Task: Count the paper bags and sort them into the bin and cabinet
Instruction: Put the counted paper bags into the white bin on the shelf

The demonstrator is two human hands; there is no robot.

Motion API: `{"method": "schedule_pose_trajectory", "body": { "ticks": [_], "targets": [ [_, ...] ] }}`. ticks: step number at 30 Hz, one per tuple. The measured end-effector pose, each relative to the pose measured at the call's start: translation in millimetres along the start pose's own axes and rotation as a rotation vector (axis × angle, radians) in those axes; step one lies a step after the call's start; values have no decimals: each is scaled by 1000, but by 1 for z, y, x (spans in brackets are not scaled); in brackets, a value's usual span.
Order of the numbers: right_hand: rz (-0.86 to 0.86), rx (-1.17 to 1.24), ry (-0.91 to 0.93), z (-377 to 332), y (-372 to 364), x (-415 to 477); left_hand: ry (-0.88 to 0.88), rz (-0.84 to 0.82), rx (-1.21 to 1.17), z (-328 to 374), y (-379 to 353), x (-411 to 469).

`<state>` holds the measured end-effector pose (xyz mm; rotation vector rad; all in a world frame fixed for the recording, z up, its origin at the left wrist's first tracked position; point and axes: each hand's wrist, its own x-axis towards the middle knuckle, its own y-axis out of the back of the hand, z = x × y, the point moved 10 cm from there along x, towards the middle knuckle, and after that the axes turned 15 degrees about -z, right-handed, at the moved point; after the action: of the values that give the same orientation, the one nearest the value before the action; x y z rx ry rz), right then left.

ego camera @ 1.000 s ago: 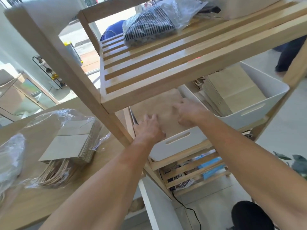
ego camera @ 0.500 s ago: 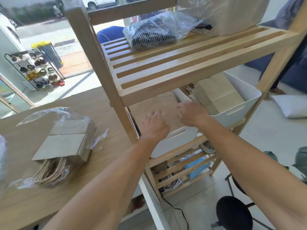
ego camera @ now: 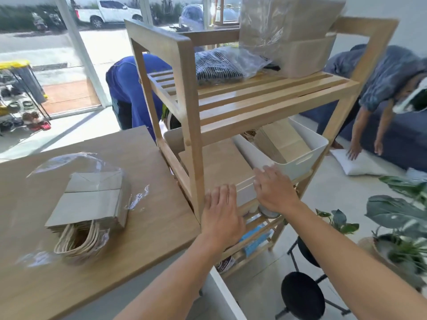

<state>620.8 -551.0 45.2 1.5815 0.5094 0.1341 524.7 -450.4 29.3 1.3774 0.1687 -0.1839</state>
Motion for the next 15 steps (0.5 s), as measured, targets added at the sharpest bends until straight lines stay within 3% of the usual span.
{"method": "schedule_pose_trajectory", "body": {
  "ticks": [4, 9, 15],
  "targets": [
    [-45, 127, -27, -4, -12, -15, -118, -2, -69, 0, 6, -12],
    [-43, 388, -49, -9, -21, -41, -277, 122, -331, -11, 22, -51],
    [-30, 495, -98, -39, -31, -77, -174, 278, -509, -76, 46, -95]
  ]
}}
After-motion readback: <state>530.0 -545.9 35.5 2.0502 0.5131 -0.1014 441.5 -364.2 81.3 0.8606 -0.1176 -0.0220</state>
